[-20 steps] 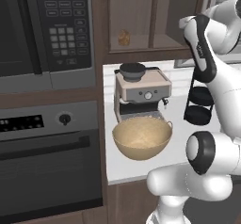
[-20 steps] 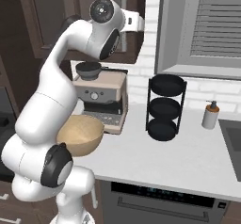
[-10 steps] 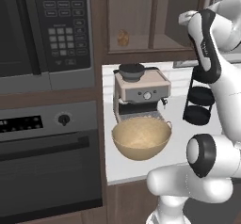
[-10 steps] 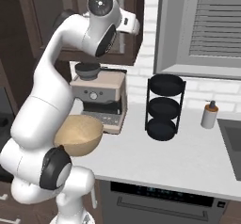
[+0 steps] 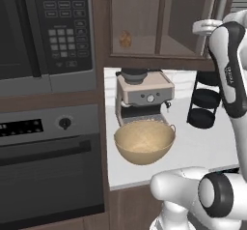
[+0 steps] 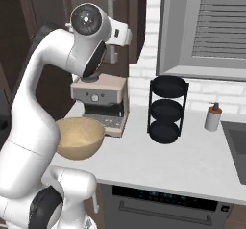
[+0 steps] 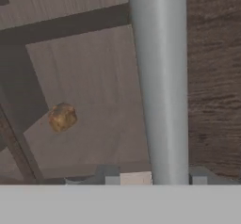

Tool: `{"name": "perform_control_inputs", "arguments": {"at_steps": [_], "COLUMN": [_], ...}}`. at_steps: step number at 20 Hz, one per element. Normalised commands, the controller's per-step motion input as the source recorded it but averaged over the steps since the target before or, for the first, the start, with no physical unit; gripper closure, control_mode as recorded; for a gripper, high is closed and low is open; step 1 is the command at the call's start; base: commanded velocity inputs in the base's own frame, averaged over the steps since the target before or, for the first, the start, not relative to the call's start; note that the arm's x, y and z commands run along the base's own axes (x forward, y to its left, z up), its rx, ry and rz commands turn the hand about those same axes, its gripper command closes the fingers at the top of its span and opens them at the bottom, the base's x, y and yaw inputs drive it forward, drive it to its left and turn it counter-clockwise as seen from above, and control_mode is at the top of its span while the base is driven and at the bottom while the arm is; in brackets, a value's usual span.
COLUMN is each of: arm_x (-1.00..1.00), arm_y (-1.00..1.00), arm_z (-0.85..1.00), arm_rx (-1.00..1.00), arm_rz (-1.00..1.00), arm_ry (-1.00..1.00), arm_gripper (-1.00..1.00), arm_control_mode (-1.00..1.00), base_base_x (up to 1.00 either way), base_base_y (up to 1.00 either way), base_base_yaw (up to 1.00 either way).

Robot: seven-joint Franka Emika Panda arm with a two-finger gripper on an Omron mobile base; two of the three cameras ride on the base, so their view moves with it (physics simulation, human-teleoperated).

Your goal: Open the cabinet, pick up the bread from the cabinet and place it in the basket. Then move the basket to the dining counter.

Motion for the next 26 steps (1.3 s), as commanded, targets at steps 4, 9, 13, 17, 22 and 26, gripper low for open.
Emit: {"name": "perform_control_inputs", "arguments": {"at_steps": [4,9,13,17,22,26], "arm_x": [-0.68,-0.54,-0.46,-0.49,-0.58,-0.49], "arm_y": [1.0,1.0,1.0,1.0,1.0,1.0], "arm_z": [-0.08,0.0,0.0,-0.1,-0.34,-0.32], "arm_rx": [0.0,0.0,0.0,0.0,0.0,0.0], "arm_rz": [0.0,0.0,0.0,0.0,0.0,0.0], "arm_ry": [-0.06,0.0,0.05,0.01,-0.01,-0.01], "arm_gripper": [1.0,1.0,1.0,1.0,1.0,1.0], "arm_control_mode": [-1.0,-1.0,-1.0,-1.0,-1.0,-1.0], "base_base_x": [0.0,0.0,0.0,0.0,0.0,0.0], "base_base_y": [0.0,0.0,0.0,0.0,0.0,0.0], "base_base_yaw": [0.0,0.0,0.0,0.0,0.0,0.0]}}
